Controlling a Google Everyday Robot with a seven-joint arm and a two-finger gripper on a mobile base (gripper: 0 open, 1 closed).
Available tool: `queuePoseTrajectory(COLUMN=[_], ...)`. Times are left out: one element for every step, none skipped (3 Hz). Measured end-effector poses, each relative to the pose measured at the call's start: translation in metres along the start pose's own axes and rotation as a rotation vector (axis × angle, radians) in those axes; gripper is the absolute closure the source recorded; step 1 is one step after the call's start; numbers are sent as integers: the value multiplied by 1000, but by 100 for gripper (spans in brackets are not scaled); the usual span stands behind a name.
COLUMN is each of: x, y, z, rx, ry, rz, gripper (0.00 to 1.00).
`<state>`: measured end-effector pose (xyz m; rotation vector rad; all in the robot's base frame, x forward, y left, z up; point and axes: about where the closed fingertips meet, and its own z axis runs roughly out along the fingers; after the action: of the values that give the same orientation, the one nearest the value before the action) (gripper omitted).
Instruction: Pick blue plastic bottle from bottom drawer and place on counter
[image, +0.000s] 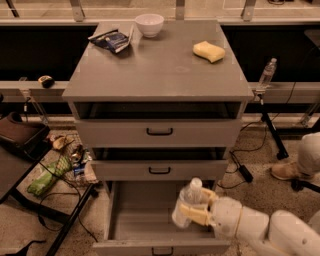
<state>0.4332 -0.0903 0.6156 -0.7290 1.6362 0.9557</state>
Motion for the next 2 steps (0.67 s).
queuePoseTrajectory(x=[-106, -209], y=[10, 9], z=[-1, 22], rx=[7, 39], ry=[-4, 8], rz=[-92, -169], gripper=[100, 100])
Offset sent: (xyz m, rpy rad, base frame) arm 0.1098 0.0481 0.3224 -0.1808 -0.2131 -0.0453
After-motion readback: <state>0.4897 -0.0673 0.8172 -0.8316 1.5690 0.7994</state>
